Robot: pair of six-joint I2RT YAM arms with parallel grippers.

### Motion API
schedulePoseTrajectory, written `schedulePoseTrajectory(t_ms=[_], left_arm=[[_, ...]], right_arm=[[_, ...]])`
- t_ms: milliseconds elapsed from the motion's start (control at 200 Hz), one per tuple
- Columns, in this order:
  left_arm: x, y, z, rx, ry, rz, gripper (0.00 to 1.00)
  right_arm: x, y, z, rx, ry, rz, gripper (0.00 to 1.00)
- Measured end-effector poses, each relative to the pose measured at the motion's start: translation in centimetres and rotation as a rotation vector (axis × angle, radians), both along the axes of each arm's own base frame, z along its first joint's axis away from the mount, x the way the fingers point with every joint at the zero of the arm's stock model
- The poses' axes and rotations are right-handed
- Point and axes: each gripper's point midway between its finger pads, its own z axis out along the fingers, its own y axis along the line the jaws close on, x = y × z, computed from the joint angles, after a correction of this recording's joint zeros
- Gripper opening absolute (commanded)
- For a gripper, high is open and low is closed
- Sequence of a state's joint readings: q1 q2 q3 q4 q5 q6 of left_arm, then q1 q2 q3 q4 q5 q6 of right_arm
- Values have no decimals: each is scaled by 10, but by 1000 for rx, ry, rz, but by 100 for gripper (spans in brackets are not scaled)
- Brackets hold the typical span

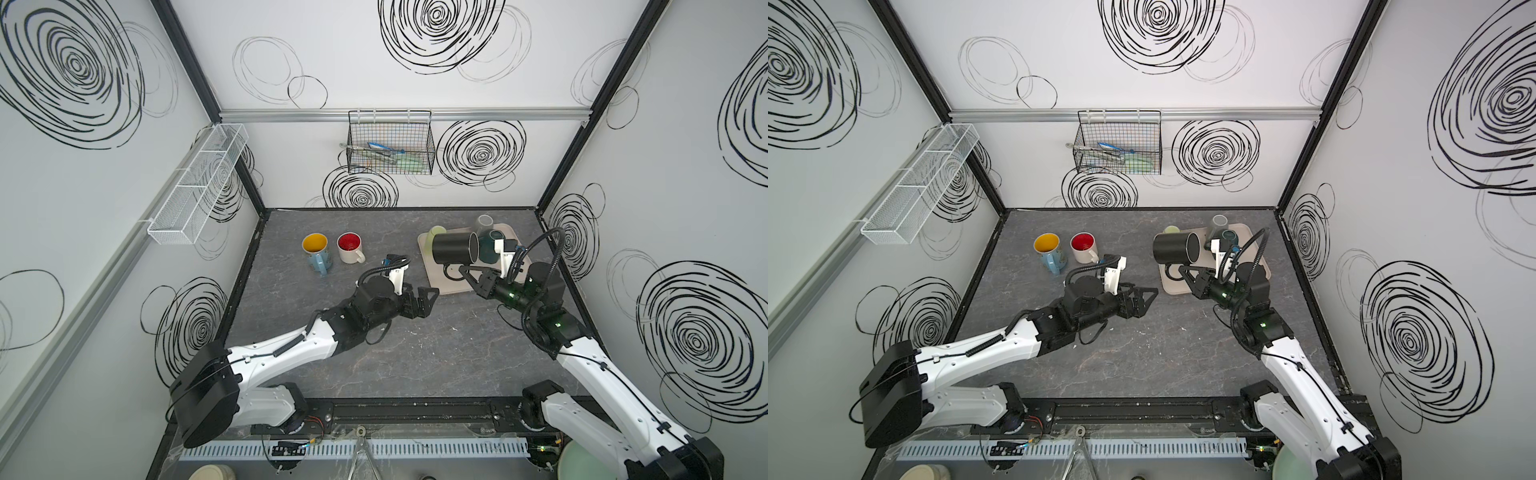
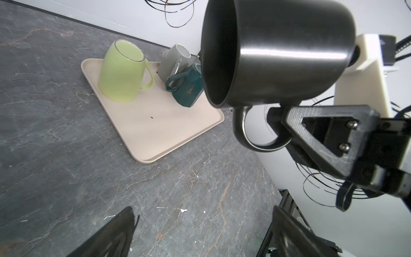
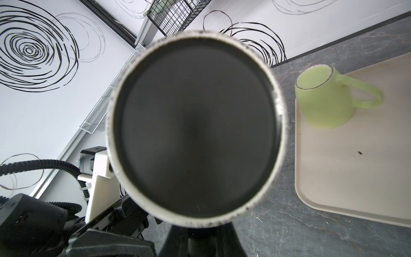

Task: Turn the mug right side up
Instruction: Place the mug at the top-left of the table.

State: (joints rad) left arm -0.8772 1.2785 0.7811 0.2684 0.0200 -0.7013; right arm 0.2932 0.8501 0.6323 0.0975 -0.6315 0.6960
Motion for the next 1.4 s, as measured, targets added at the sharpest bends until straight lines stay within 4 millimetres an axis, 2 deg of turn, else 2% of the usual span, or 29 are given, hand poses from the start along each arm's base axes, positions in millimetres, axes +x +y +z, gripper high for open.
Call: schedulePoseTrajectory(t_ms=[245, 300, 410, 665, 926, 1246, 1401], left_arm=[[10, -3, 7, -54, 0, 12, 97], [12, -5, 9, -68, -1, 9, 91], [18, -7, 13, -99, -3, 4, 84], [27, -13, 21, -183, -3, -6, 78], [28, -26, 19, -246, 26, -47, 67], [26, -34, 28, -310, 46, -81, 58], [24, -36, 33, -338, 53, -95, 56]], right_arm=[[-6, 6, 1, 61, 23, 45, 0], [-7, 8, 1, 78, 30, 58, 0], [-11, 11, 2, 116, 38, 82, 0], [-14, 14, -2, 182, 63, 102, 0], [-16, 14, -13, 215, 86, 102, 0], [-15, 14, -4, 241, 42, 106, 0], [-14, 15, -7, 248, 36, 106, 0]])
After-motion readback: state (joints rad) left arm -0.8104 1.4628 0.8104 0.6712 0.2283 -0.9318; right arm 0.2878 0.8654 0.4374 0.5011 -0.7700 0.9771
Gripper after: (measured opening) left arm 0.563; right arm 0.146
